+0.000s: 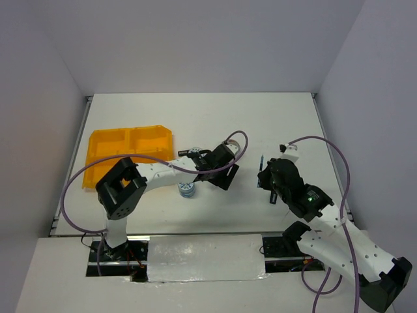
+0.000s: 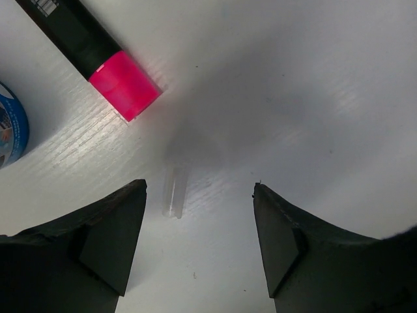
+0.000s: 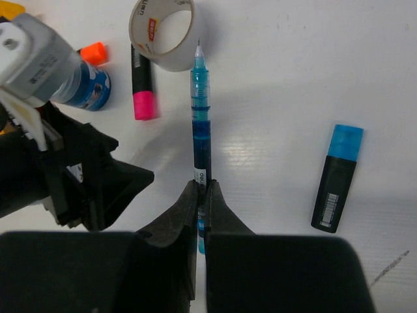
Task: Sort the stationery into containers
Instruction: Pick up the pen from the center of the board, then close the pen cap on the pen.
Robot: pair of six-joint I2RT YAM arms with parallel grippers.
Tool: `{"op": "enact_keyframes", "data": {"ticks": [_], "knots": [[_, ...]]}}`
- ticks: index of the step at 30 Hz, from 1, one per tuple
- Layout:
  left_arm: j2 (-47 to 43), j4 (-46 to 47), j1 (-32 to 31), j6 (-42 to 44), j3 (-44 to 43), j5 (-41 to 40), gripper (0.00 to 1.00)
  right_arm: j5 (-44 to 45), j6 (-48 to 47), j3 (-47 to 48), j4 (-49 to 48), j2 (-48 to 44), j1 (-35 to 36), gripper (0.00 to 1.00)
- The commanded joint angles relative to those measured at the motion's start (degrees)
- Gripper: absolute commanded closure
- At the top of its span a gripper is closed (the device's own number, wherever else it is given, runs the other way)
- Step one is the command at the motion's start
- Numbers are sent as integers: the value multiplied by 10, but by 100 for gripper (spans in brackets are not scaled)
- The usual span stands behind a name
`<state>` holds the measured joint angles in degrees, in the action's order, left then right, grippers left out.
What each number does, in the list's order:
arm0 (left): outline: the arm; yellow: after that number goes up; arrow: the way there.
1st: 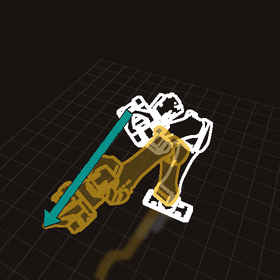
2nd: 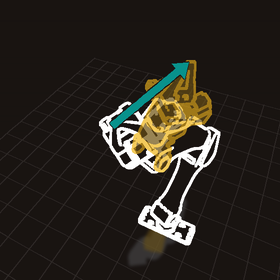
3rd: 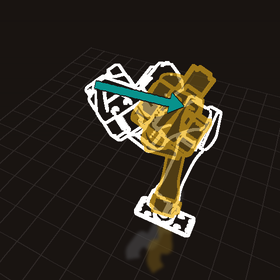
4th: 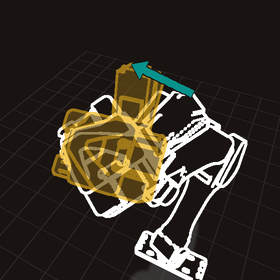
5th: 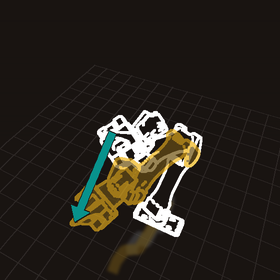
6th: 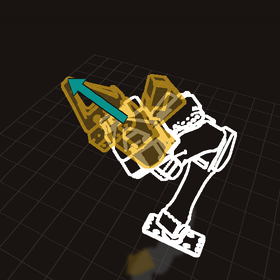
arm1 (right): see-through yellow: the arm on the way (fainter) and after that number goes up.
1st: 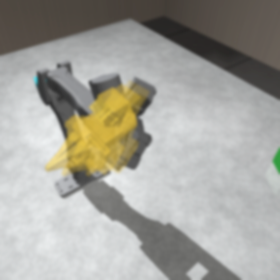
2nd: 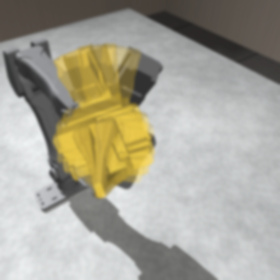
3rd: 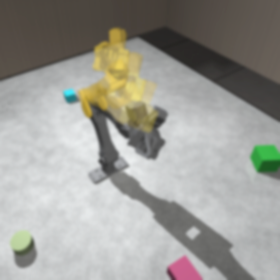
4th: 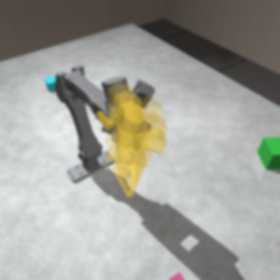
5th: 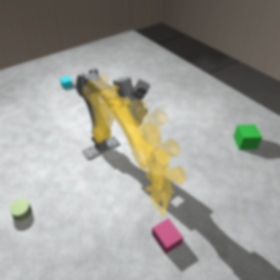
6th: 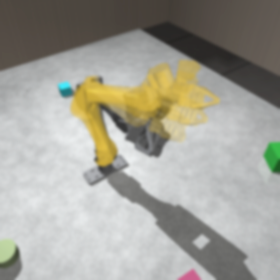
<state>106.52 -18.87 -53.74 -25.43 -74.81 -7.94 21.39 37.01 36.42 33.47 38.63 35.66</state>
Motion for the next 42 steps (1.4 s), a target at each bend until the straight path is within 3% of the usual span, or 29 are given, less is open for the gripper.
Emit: {"op": "enact_keyframes", "data": {"ticks": [1, 14, 20, 40, 42], "knots": [[19, -15, 6, 8, -33, -23, 21, -11, -21, 16, 6, -3, 5, 100], [36, -9, 26, 7, -5, 16, 32, -34, -36, 8, -19, 12, 5, 100], [39, -8, 35, 13, 7, 41, 45, -45, -41, 9, -28, 22, 6, 100], [50, -13, 40, 25, 18, 57, 56, -28, -34, 23, -39, 63, 52, 100], [51, -14, 41, 26, 19, 57, 63, -28, -34, 22, -41, 62, 55, 100]]}}
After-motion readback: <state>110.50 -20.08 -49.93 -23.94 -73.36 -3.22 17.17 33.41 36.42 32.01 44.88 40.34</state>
